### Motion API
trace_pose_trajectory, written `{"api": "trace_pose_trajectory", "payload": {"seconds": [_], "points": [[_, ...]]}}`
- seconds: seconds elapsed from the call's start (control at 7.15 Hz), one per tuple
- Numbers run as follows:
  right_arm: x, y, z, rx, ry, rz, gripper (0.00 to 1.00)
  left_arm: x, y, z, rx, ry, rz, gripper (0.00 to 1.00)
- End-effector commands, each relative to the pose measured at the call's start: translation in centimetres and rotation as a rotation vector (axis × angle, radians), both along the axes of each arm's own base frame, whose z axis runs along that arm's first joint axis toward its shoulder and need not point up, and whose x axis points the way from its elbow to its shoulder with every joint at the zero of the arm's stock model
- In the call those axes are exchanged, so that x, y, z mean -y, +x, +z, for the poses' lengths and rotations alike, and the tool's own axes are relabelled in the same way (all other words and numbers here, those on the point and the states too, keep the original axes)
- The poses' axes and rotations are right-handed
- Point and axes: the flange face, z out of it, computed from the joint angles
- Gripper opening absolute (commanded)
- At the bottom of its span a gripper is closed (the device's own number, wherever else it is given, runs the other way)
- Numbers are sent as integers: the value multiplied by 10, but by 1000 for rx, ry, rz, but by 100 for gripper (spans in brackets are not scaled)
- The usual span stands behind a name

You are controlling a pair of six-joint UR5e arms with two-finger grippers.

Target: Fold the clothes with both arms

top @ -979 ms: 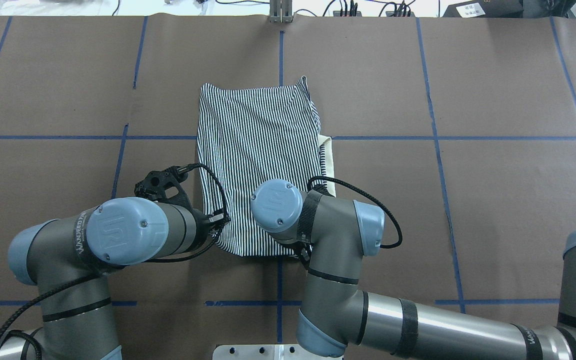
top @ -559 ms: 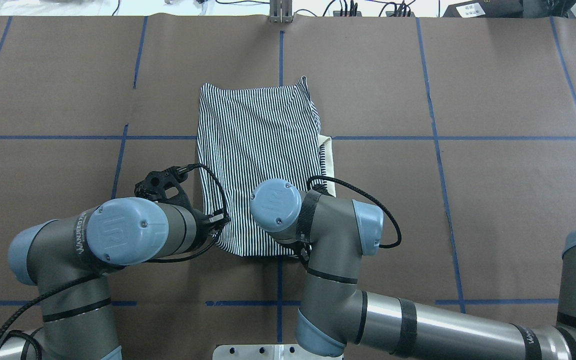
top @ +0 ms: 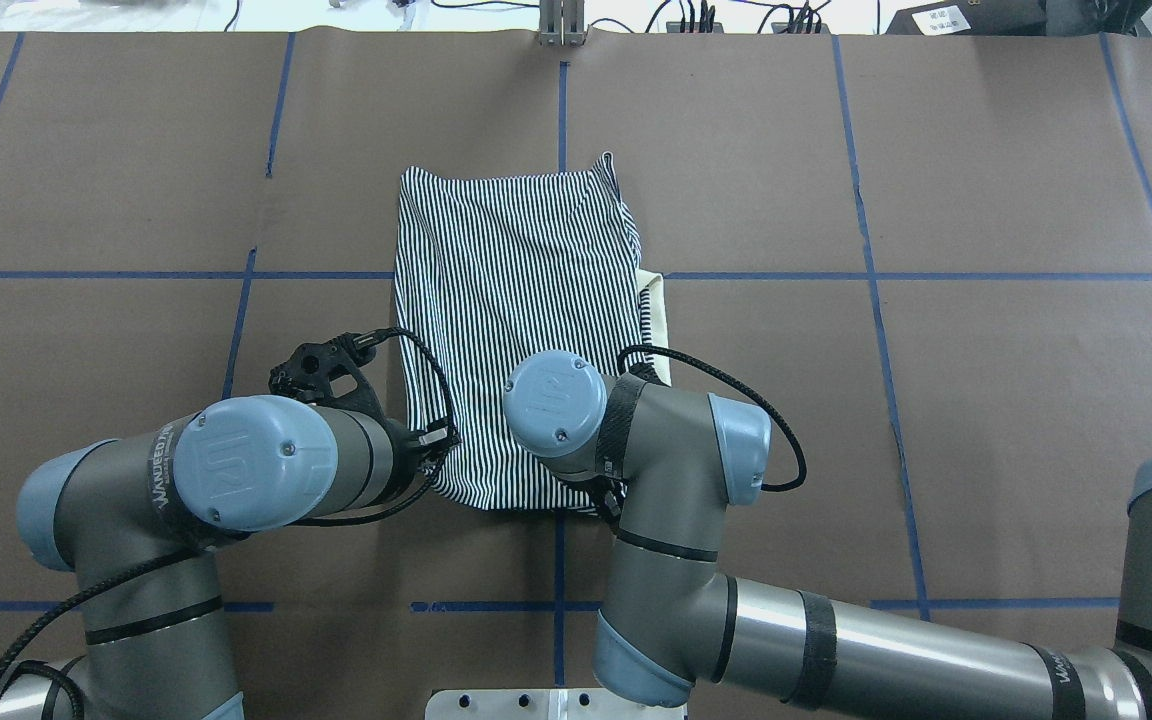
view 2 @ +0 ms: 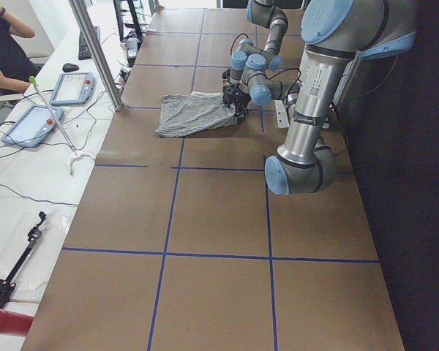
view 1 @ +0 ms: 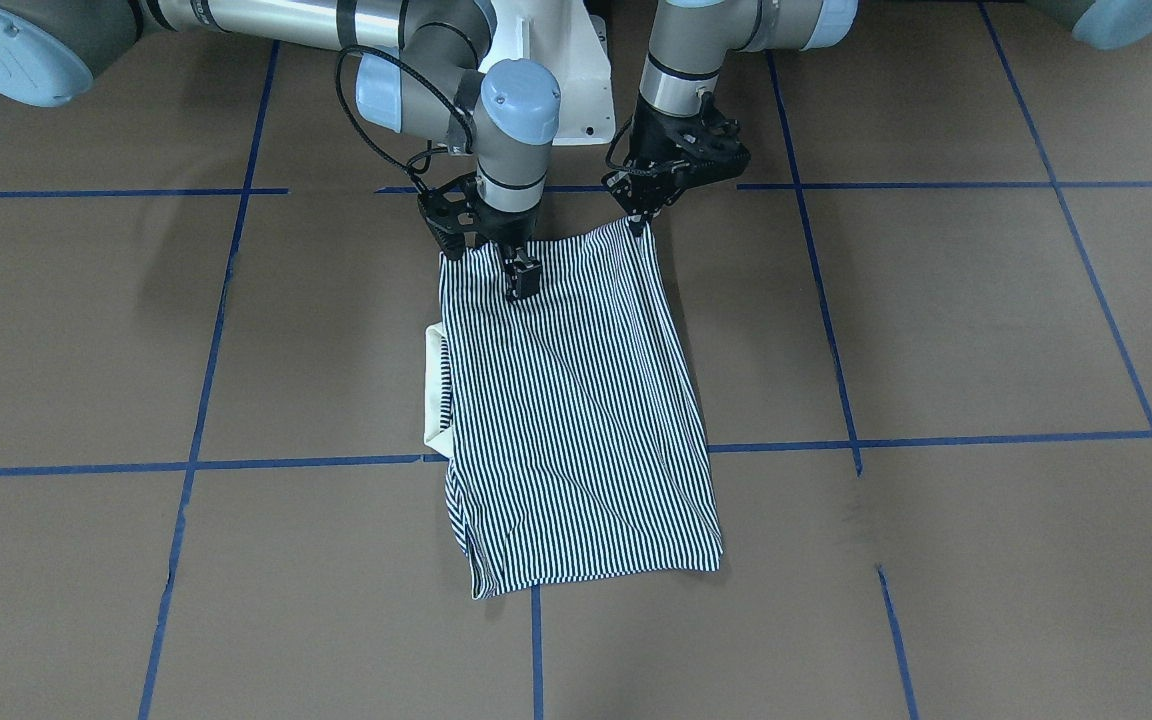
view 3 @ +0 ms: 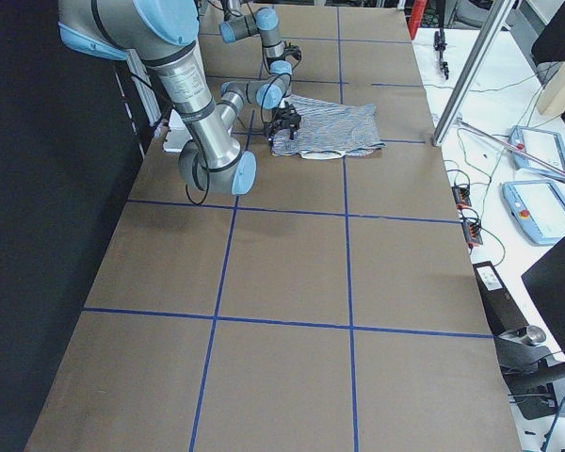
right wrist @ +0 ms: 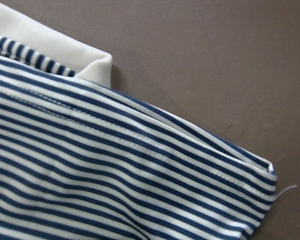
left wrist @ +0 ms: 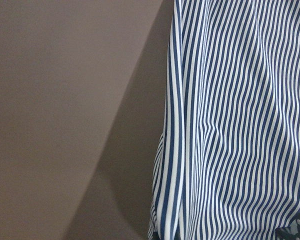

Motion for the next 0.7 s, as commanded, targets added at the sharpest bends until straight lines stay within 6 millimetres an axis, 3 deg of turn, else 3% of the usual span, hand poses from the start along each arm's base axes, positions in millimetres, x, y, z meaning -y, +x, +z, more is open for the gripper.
{"api": "trace_pose_trajectory", "payload": {"seconds": [0.0, 0.14, 0.28, 0.56], "points": [[1, 1, 0, -1, 0, 2, 55, 0, 0, 0, 0, 0, 0, 0], [1, 1, 0, -1, 0, 2, 27, 0, 0, 0, 0, 0, 0, 0], [2, 1, -2, 4, 2, 2, 10, 0, 0, 0, -2, 0, 0, 0], [3, 2, -3, 5, 4, 4, 0, 0, 0, 0, 0, 0, 0, 0]]}}
